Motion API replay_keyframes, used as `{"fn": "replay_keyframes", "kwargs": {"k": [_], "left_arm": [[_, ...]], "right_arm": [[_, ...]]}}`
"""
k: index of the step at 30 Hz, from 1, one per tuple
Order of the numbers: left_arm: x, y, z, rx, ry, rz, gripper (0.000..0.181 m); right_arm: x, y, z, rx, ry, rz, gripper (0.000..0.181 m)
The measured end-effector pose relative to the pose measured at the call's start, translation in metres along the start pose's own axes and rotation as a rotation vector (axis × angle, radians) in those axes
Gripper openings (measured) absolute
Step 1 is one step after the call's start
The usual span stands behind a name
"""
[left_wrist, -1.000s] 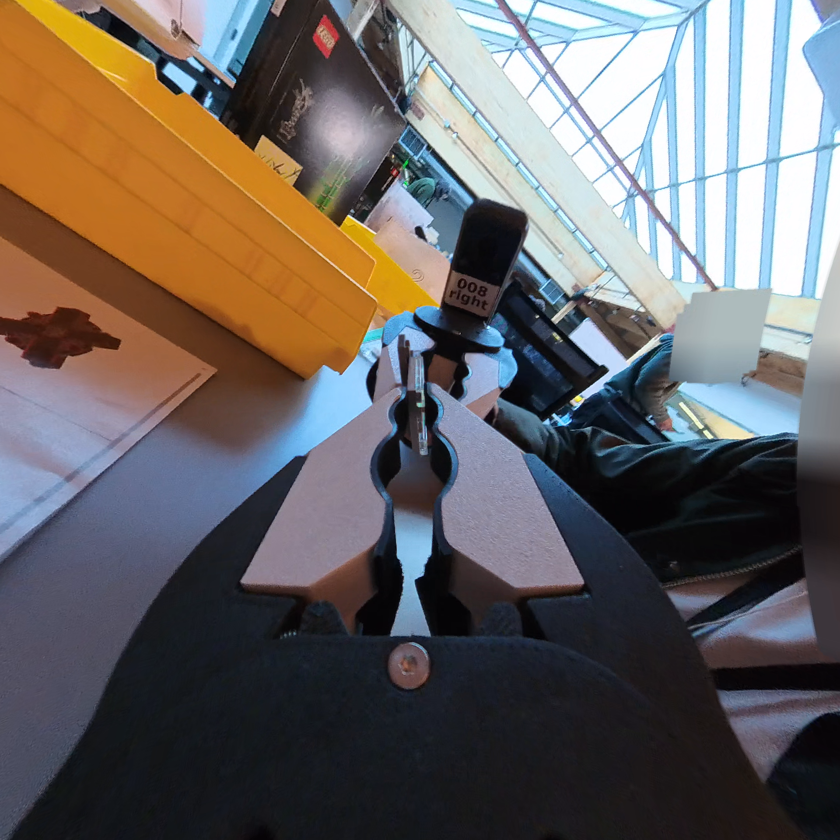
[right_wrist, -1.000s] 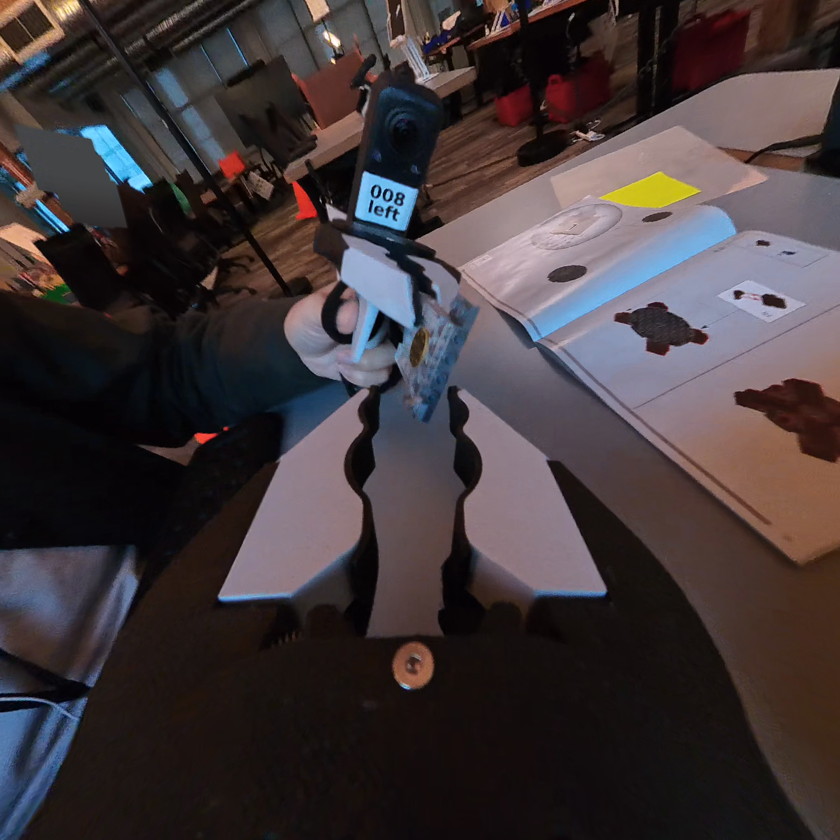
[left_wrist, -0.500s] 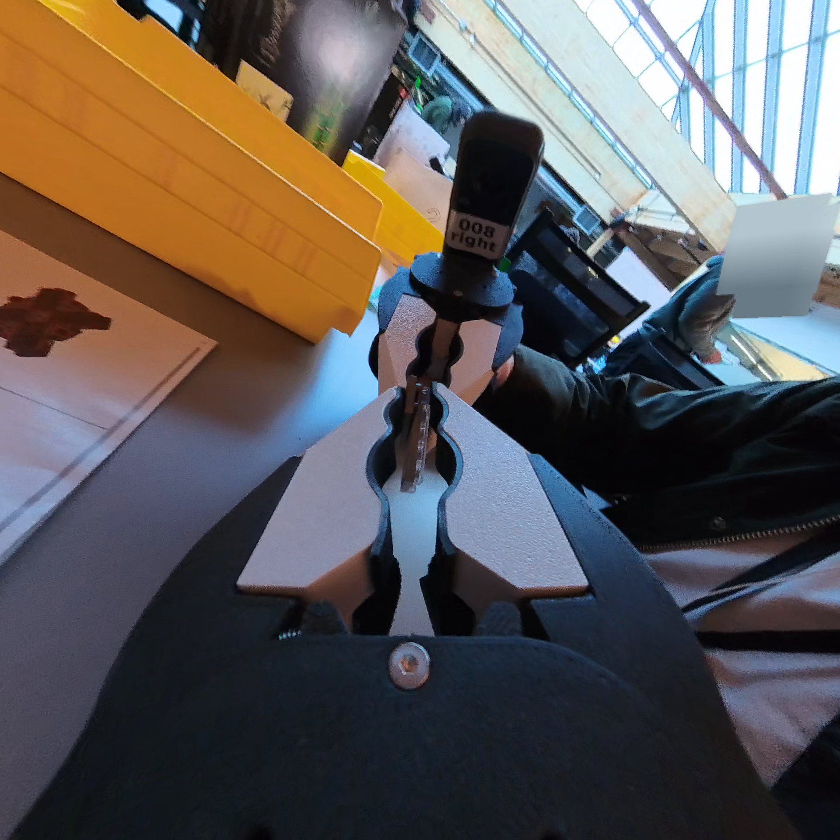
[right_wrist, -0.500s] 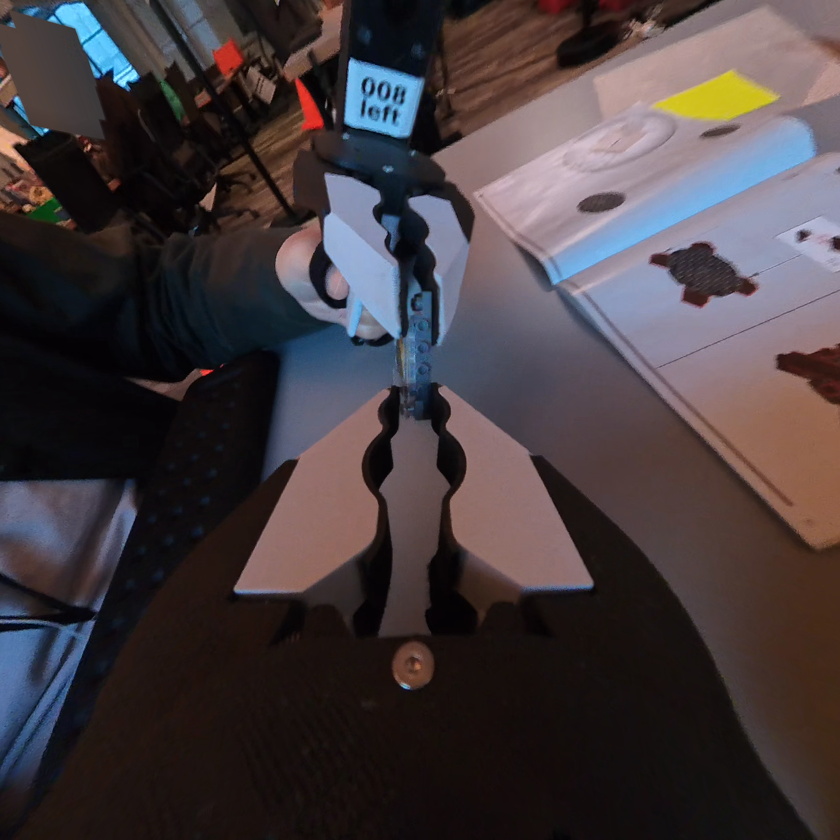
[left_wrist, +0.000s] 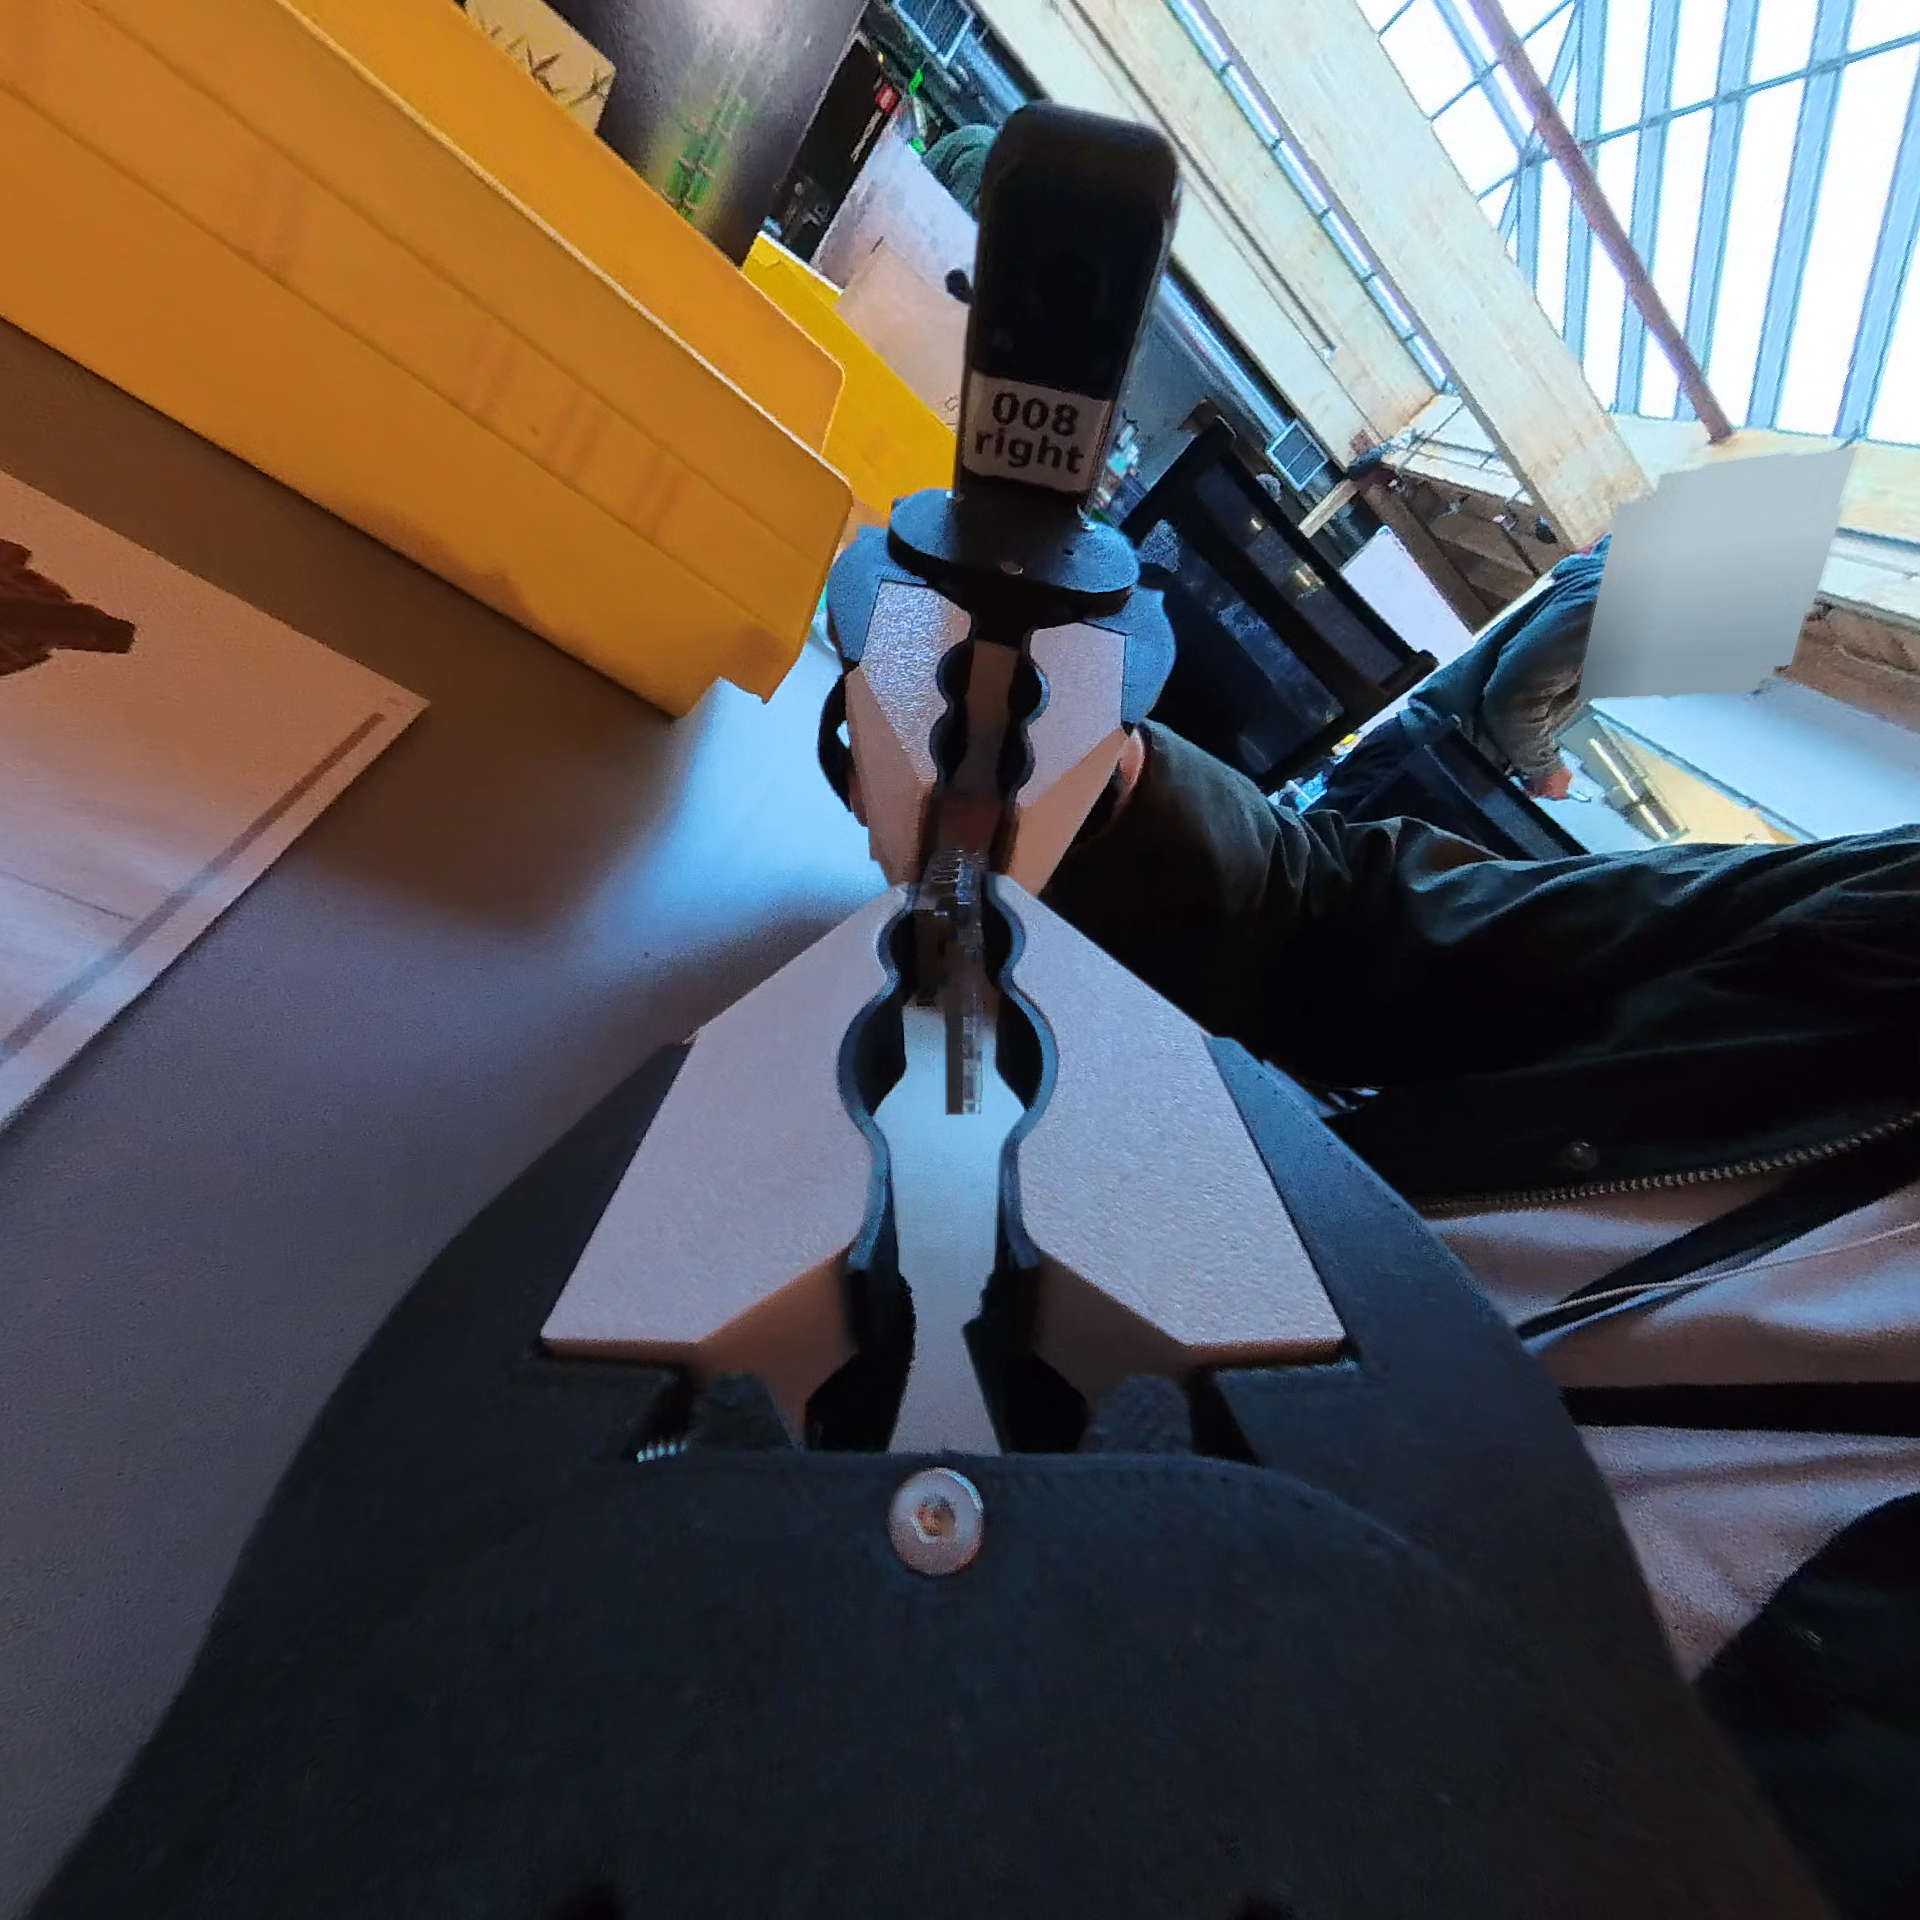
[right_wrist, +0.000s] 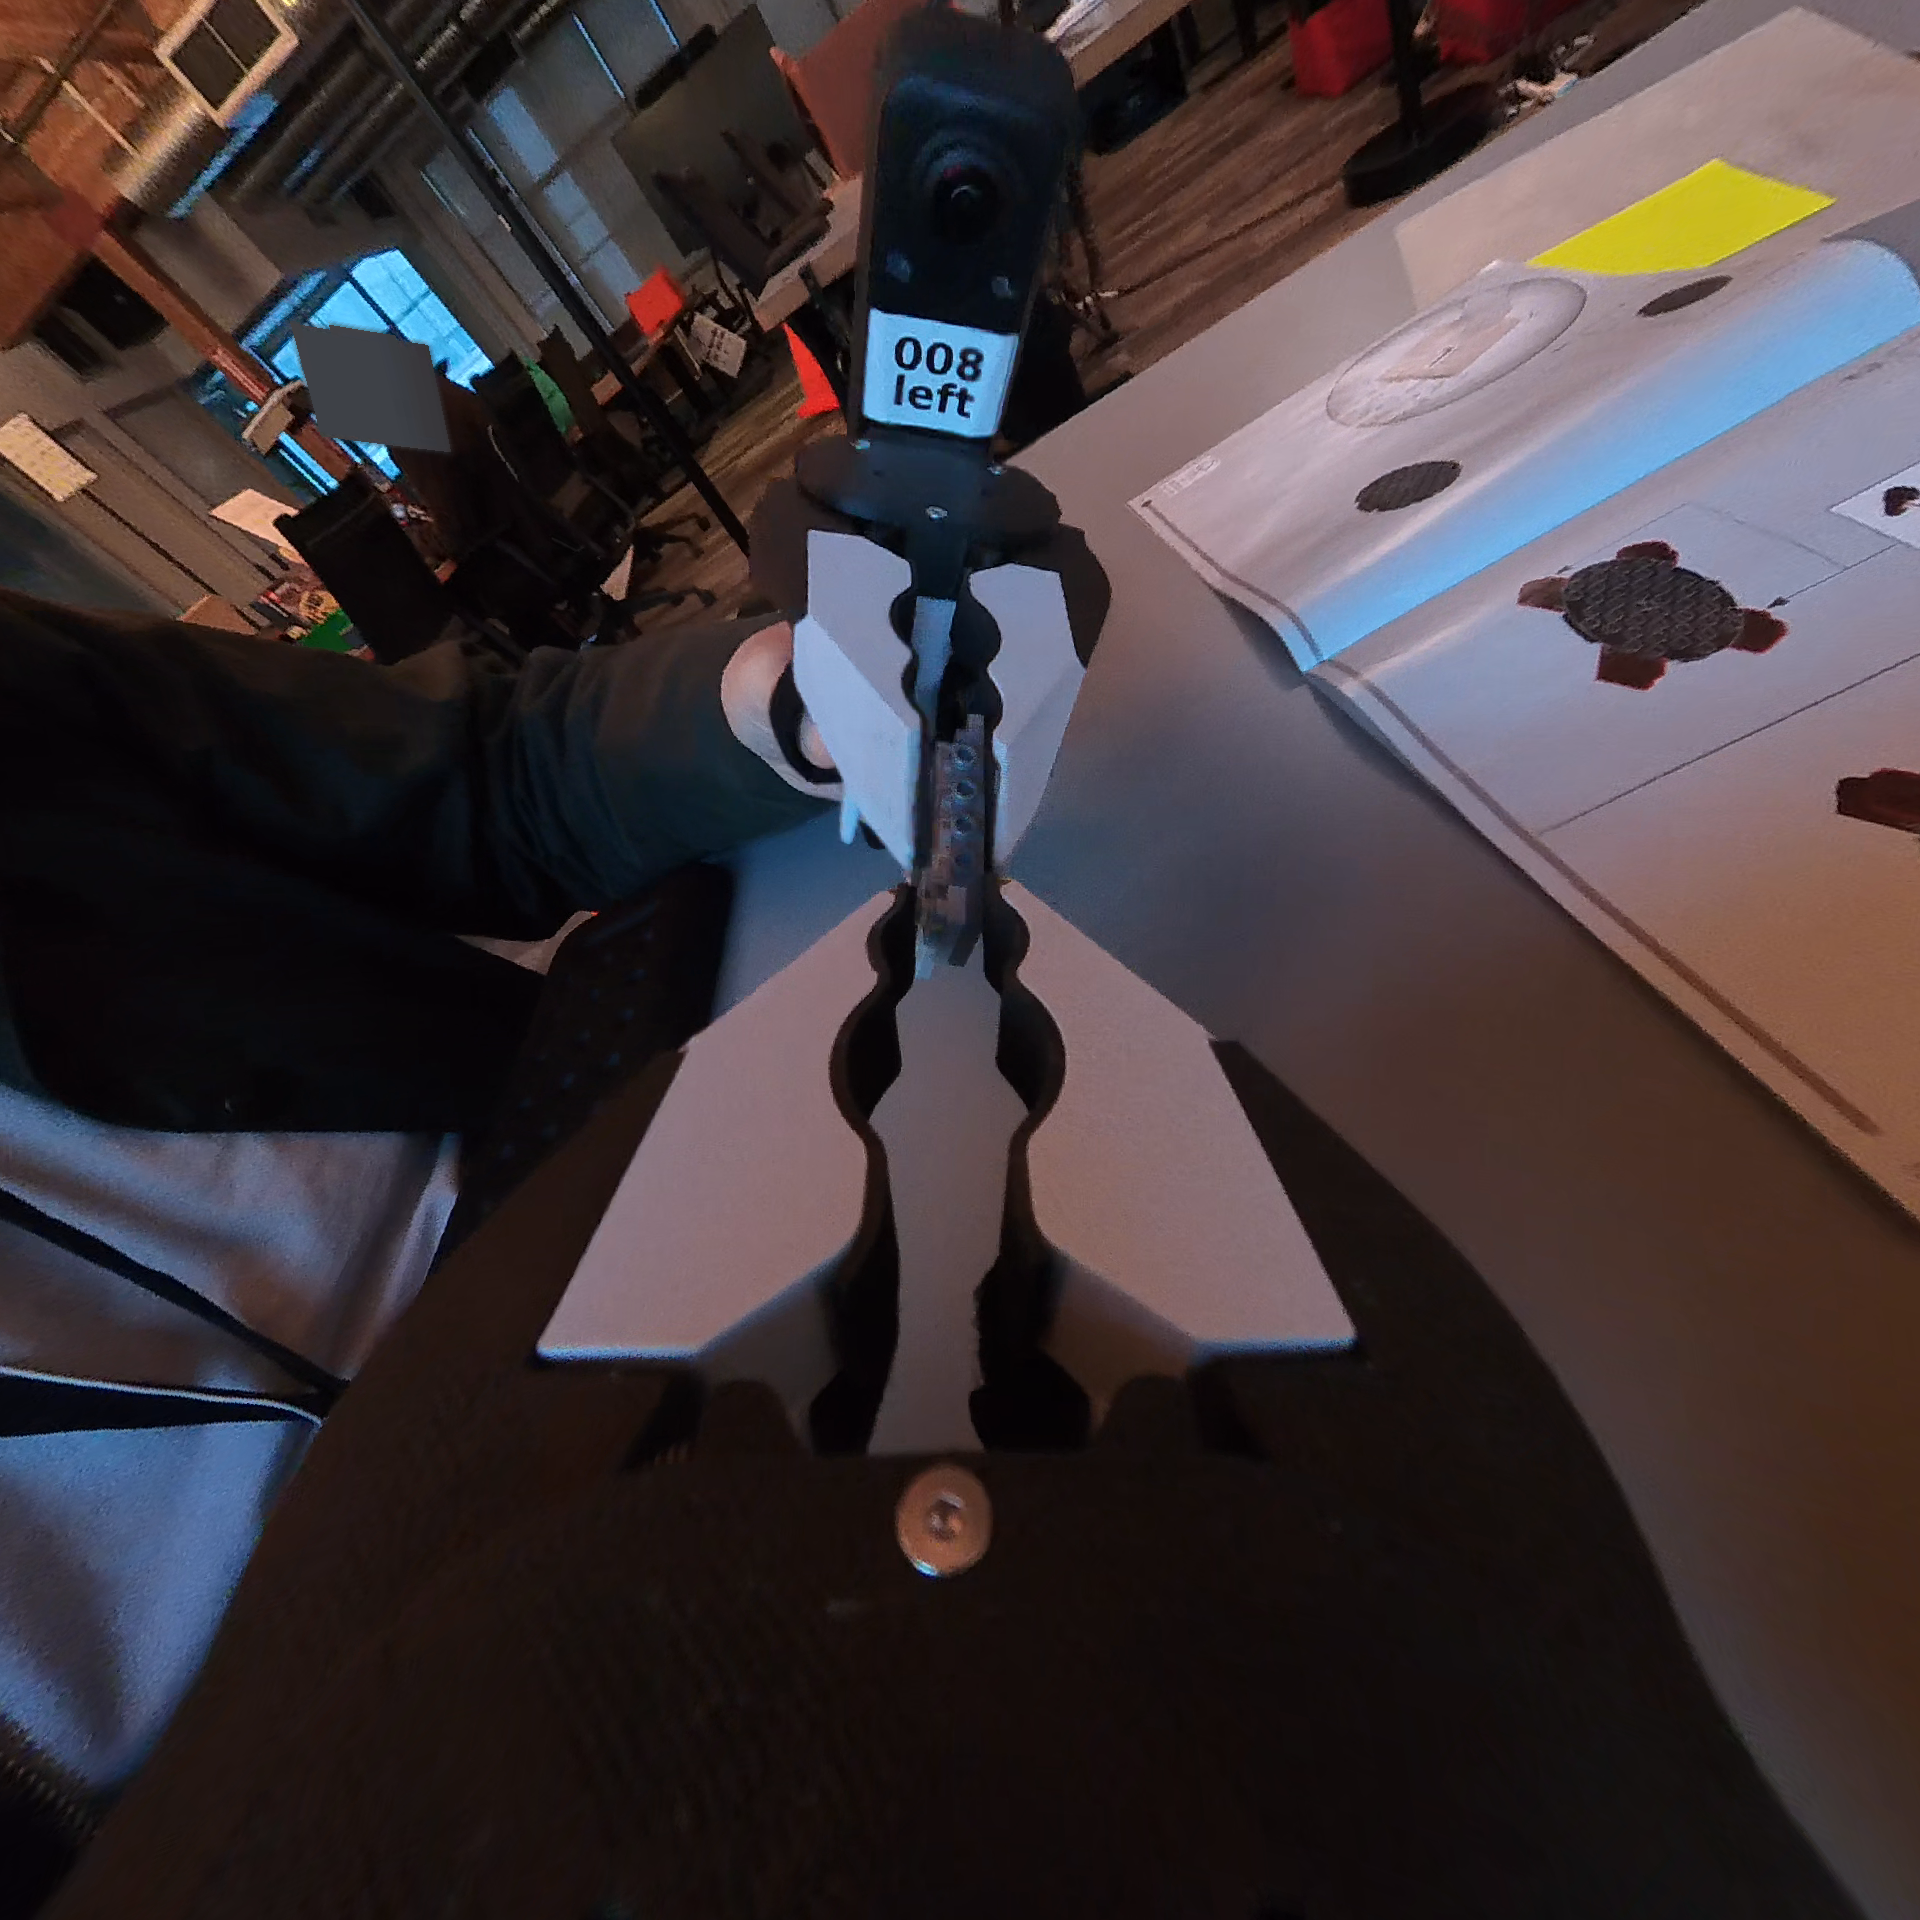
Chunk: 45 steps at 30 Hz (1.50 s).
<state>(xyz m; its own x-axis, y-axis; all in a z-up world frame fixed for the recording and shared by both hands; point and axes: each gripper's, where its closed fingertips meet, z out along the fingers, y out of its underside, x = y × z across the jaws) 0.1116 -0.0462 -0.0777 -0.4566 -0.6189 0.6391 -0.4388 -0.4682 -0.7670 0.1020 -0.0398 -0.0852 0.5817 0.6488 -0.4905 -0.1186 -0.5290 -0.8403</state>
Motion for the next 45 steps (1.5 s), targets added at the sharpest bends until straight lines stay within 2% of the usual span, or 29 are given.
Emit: {"fn": "replay_keyframes", "kwargs": {"k": [3, 7, 9, 13, 17, 25, 39, 45], "left_arm": [[-0.006, -0.006, -0.004, 0.022, -0.060, 0.021, 0.008], [-0.022, -0.012, -0.016, 0.055, -0.154, -0.034, 0.008], [-0.028, -0.007, -0.017, 0.036, -0.181, -0.080, 0.008], [-0.041, 0.006, -0.015, -0.028, -0.247, -0.128, 0.008], [-0.044, 0.011, -0.015, -0.043, -0.251, -0.172, 0.008], [-0.049, 0.022, -0.013, -0.098, -0.267, -0.201, 0.008], [-0.055, 0.045, -0.009, -0.211, -0.277, -0.272, 0.008], [-0.054, 0.046, -0.008, -0.217, -0.275, -0.267, 0.008]], "right_arm": [[0.010, -0.004, -0.002, 0.019, 0.083, -0.082, 0.018], [0.037, -0.006, -0.018, -0.097, 0.458, -0.607, 0.024], [0.033, -0.005, -0.013, -0.141, 0.509, -0.740, 0.023], [0.032, -0.003, 0.000, -0.201, 0.575, -0.864, 0.017], [0.040, 0.017, 0.007, -0.304, 0.557, -0.851, 0.013], [0.043, 0.022, 0.009, -0.341, 0.565, -0.862, 0.010], [0.044, 0.048, 0.016, -0.533, 0.547, -1.066, 0.007], [0.043, 0.049, 0.015, -0.570, 0.559, -1.072, 0.006]]}}
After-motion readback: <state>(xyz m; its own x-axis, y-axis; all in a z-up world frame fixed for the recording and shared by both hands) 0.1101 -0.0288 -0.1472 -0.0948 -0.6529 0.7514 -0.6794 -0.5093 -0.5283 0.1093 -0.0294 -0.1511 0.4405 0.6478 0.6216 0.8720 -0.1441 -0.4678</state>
